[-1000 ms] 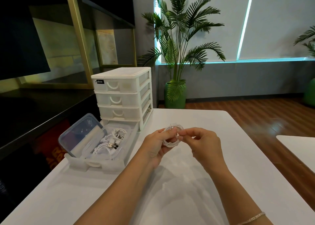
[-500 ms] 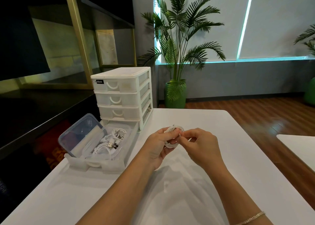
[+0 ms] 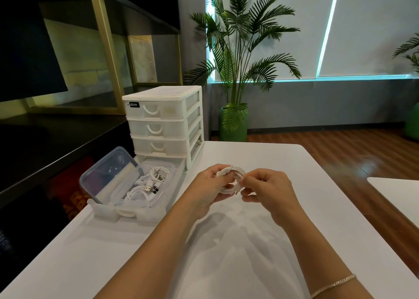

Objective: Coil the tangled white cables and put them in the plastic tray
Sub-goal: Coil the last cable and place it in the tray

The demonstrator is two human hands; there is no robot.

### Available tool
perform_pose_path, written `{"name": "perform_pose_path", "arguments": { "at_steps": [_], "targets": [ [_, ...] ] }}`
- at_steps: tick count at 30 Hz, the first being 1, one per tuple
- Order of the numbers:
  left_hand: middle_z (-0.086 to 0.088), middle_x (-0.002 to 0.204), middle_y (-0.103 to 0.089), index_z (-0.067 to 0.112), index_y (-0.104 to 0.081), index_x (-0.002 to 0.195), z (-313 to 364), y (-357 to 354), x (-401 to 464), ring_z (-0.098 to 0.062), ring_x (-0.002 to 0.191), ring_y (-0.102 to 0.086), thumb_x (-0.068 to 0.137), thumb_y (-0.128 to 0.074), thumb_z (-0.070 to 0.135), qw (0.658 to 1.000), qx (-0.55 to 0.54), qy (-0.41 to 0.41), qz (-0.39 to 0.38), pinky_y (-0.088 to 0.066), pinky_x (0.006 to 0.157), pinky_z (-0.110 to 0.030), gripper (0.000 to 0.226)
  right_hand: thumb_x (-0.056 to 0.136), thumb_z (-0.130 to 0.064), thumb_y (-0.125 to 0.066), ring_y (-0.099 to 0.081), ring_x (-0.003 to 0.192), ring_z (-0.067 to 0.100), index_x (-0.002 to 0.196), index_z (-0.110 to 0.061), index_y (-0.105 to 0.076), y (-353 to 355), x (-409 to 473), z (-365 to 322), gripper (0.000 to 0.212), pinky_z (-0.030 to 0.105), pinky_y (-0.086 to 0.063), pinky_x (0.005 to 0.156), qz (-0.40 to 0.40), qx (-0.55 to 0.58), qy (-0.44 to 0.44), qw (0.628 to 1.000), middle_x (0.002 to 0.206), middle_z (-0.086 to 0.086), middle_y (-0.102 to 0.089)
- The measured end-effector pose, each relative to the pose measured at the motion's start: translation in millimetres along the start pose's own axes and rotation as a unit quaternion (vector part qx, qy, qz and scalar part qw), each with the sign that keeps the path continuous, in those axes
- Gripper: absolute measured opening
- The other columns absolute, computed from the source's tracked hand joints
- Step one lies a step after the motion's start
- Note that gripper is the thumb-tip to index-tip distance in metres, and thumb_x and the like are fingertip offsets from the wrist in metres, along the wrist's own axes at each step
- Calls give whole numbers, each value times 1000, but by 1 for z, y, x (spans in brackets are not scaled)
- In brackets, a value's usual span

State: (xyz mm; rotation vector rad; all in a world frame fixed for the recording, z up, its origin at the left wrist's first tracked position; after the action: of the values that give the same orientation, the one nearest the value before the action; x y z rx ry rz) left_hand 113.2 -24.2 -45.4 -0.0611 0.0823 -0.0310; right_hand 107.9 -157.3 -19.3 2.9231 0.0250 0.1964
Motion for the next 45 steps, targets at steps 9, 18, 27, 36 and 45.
{"name": "perform_pose_path", "arguments": {
  "at_steps": [9, 18, 27, 36, 45],
  "targets": [
    [-12, 105, -64, 32, -54, 104, 1, -6, -1, -27, 93, -64, 72, -73, -6, 998, 48, -12, -35, -57, 83, -36, 53, 84, -6, -62, -70, 70, 21, 74, -16, -67, 0, 2, 0, 14, 29, -59, 65, -26, -41, 4, 999, 75, 8, -70],
    [-9, 101, -62, 25, -45, 109, -2, 4, 5, -24, 85, -64, 78, -71, 5, 999, 44, 10, 24, -58, 73, -28, 45, 85, -8, -62, -70, 69, 22, 81, -15, -68, 0, 3, 1, 10, 32, -59, 69, -12, -22, 15, 1000, 76, 10, -71],
    [-3, 84, -59, 14, -42, 115, 6, -5, 2, -19, 76, -64, 83, -68, 10, 995, 93, -26, 23, -59, 77, -34, 42, 86, -7, -60, -70, 67, 23, 81, -15, -66, -3, 2, 1, 12, 35, -59, 71, -4, 14, 17, 1000, 73, 9, -70],
    [-8, 85, -56, 3, -46, 116, 0, -7, 1, -14, 66, -58, 83, -67, 5, 999, 50, 11, 1, -58, 82, -41, 38, 87, -14, -62, -68, 68, 14, 76, -27, -62, -3, -1, -9, 17, 30, -59, 70, 18, -48, 65, 997, 76, -1, -68],
    [-6, 82, -54, 2, -48, 118, -6, -6, 3, -14, 65, -55, 82, -68, 9, 999, 37, 12, 12, -56, 86, -45, 41, 93, -21, -52, -65, 80, 17, 82, -32, -52, -16, 0, -6, 16, 36, -57, 78, -29, -103, 60, 992, 91, 1, -66]
  ]
}}
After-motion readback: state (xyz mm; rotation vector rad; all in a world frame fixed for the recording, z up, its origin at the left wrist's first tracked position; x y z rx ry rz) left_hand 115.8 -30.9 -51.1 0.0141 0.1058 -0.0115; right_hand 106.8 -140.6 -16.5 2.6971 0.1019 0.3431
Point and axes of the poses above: each hand's wrist, its own x-axis towards the middle knuckle, its own y-axis out of the back of the hand, z = x × y, the point moved 10 cm from there along x, towards the middle knuckle
